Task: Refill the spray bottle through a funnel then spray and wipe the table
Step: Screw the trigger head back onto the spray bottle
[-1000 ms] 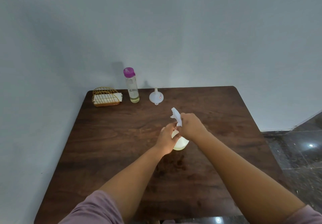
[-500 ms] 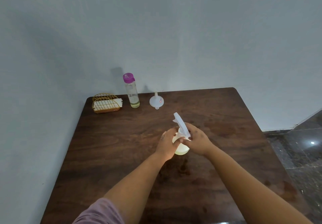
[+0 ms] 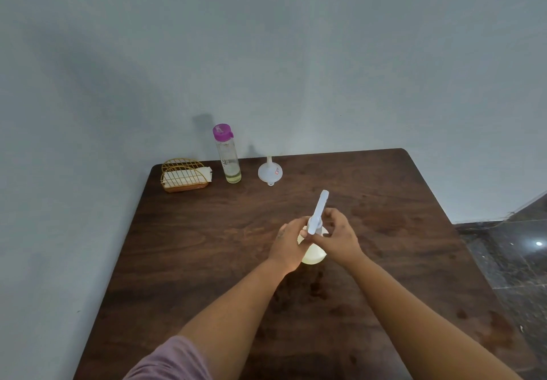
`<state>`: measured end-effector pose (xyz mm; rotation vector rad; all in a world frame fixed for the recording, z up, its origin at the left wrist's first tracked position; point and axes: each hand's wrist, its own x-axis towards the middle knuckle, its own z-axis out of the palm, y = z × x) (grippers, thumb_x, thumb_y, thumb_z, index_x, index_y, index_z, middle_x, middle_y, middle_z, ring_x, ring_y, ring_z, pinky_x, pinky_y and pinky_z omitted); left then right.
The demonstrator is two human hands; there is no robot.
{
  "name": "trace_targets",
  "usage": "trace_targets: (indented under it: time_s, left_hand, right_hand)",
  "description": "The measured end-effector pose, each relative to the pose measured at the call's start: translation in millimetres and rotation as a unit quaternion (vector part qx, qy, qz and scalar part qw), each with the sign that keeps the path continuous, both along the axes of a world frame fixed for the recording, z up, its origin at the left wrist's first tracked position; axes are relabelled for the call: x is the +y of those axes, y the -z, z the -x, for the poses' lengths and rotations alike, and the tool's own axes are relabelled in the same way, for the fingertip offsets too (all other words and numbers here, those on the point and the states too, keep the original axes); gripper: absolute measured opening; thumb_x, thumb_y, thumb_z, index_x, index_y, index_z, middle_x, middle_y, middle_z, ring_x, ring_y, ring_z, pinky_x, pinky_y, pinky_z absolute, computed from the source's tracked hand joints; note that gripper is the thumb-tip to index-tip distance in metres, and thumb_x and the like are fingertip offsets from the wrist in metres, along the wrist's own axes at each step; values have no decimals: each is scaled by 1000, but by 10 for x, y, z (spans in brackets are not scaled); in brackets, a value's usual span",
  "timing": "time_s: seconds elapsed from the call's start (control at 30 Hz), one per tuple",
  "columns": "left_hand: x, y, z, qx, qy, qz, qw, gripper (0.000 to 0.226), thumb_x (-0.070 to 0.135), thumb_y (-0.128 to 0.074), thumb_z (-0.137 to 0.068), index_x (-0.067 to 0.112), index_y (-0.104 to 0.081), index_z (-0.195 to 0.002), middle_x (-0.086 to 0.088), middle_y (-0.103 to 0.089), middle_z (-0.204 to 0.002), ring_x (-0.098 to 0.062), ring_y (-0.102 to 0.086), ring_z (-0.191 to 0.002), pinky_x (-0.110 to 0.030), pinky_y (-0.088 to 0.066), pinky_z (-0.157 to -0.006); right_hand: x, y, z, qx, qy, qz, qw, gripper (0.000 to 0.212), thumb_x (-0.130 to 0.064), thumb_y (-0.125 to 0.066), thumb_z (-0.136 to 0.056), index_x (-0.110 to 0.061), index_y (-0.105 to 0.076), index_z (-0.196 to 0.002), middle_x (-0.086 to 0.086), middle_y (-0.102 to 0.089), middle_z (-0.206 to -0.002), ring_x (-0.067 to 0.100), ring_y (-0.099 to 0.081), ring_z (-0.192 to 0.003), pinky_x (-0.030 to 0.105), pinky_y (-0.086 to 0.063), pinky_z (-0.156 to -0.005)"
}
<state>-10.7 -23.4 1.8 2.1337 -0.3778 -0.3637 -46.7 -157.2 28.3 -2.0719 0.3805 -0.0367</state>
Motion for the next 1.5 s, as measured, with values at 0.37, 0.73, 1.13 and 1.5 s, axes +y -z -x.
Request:
trace_targets:
  time_s: [0.37, 0.73, 1.13, 1.5]
  left_hand:
    - [19, 2, 8, 5, -8, -10, 1000, 42, 17, -61, -93, 30, -55, -132, 9, -57, -134, -17, -43, -127, -35, -38, -104]
    - [34, 13, -23, 6, 9, -25, 1000, 43, 23, -60, -94, 31, -52, -135, 11, -57, -133, -15, -43, -124, -27, -35, -96]
    - [39, 71, -33, -12, 26, -20, 999, 37, 31, -58, -93, 36, -54, -130, 16, -59, -129, -16, -49, -119, -27, -35, -97]
    - [17, 68, -10, -18, 9, -59, 998, 38, 27, -56, -96, 23, -54, -134, 6, -58, -129, -19, -42, -121, -24, -35, -95]
  right_hand:
    - [173, -6, 57, -38, 114, -60, 991, 32, -31, -85, -67, -21, -57, -79, -11, -65, -85, 5, -60, -84, 18, -44, -66]
    - [127, 84, 122, -79, 65, -44, 994, 27, -17, -74, -81, -20, -65, -106, -11, -66, -104, 9, -62, -100, 16, -47, -77]
    - [192, 189, 154, -77, 70, -54, 993, 34, -25, -65, -89, -18, -59, -122, -7, -61, -118, 12, -55, -113, 24, -50, -85]
    - [340, 70, 185, -73, 196, -116, 971, 29, -33, -84, -68, -19, -59, -76, -10, -64, -82, 6, -59, -82, 17, -41, -67]
